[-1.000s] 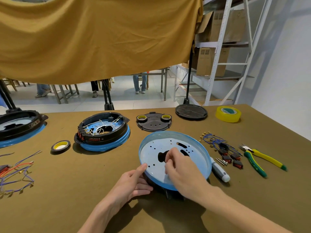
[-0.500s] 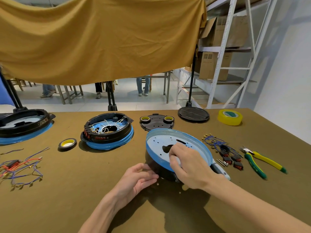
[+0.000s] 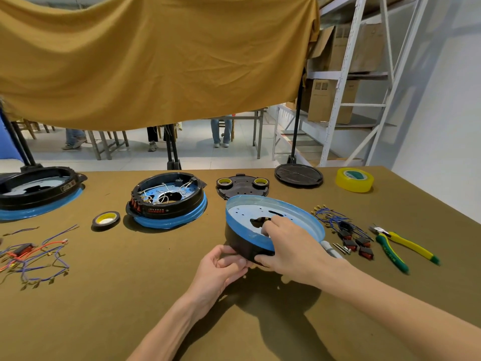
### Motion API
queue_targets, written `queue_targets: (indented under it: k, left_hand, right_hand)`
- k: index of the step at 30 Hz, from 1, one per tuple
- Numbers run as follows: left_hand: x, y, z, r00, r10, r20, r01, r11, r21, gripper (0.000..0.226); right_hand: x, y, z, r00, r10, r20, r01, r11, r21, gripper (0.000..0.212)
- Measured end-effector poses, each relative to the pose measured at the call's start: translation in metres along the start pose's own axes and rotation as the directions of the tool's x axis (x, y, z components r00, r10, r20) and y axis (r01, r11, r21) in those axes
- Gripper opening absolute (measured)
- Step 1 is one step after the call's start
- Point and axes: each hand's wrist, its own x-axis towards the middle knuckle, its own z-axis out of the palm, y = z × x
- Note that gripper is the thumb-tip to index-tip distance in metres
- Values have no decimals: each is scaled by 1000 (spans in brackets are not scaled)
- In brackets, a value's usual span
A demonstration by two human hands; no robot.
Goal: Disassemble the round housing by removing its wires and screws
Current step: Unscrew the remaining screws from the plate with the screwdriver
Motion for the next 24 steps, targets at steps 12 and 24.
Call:
queue_targets:
  k: [12, 24]
  left_hand:
    - [-1, -5, -12, 857, 461, -229, -247, 759, 603, 15]
    - [-2, 9, 16, 930, 366, -42, -349, 911, 221, 30]
  right_hand:
    - [0, 21, 28, 991, 33, 127, -51, 988, 143, 41]
    - [-8, -10, 28, 970, -53, -239, 157, 886, 437, 18]
